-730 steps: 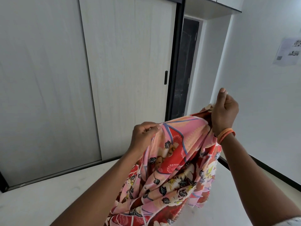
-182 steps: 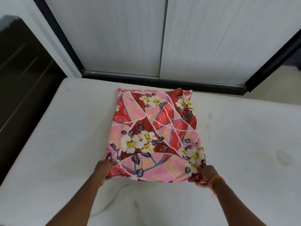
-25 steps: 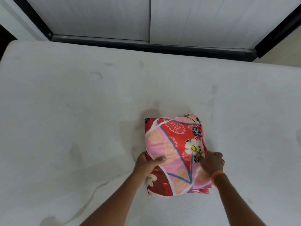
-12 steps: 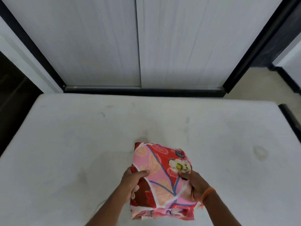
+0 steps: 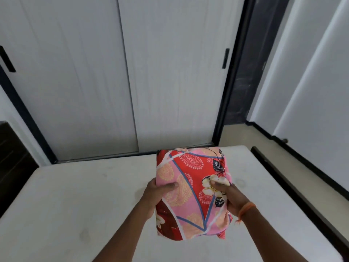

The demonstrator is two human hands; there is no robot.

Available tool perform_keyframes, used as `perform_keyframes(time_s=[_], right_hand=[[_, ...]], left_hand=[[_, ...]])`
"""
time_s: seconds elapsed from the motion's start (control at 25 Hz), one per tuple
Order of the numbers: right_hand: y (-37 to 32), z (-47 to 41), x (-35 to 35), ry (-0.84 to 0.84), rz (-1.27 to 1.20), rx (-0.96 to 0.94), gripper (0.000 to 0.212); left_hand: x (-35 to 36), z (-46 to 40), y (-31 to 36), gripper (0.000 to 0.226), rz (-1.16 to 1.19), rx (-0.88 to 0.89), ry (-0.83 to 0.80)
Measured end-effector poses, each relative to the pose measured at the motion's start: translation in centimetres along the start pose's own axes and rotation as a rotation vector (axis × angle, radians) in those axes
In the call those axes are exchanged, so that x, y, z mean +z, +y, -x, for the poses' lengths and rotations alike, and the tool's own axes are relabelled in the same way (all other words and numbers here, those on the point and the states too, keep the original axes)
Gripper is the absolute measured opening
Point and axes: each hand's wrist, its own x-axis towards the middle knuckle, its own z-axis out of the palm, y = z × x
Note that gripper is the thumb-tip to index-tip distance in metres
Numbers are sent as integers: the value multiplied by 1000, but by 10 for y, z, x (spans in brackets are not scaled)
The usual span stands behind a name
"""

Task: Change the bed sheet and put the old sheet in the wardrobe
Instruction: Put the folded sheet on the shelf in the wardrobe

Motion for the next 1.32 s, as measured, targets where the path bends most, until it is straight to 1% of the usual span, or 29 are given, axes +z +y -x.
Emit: perform_keyframes(time_s=[0.04, 0.12, 0.2, 0.24, 0.36, 0.44, 0.52, 0.64, 0.76, 0.92, 1.12, 1.2, 1.32], right_hand=[[-12, 22, -7, 1, 5, -29, 48], [-33, 59, -26, -18, 9, -67, 52], [-53, 100, -54, -10, 18, -103, 50], [-62, 119, -69, 2, 13, -115, 48], [-93, 166, -125, 73, 2, -189, 45], [-112, 187, -165, 133, 0, -251, 49], [-133, 208, -216, 191, -33, -310, 50], [-168, 238, -300, 268, -53, -353, 43], [-195, 263, -373, 316, -48, -393, 42], [-224, 272, -468, 363, -50, -444, 38], [-269, 239, -585, 455, -48, -517, 36], [-296, 217, -634, 482, -31, -537, 36], [-353, 178, -707, 495, -18, -518, 39]], left_hand=[[17, 14, 9, 78, 0, 30, -26], [49, 34, 25, 66, 27, 62, -111], [86, 51, 35, 50, 27, 64, -190], [107, 58, 39, 45, 20, 72, -212], [181, 72, 52, 45, -4, 100, -254], [232, 76, 62, 45, -21, 144, -270], [297, 78, 71, 44, -51, 209, -295], [401, 83, 79, 48, -66, 305, -313], [488, 79, 75, 48, -47, 324, -328], [585, 45, 69, 46, -39, 279, -365], [703, -34, 82, 47, -57, 294, -423], [752, -76, 92, 42, -49, 302, -439], [823, -142, 119, 30, -57, 298, -421]])
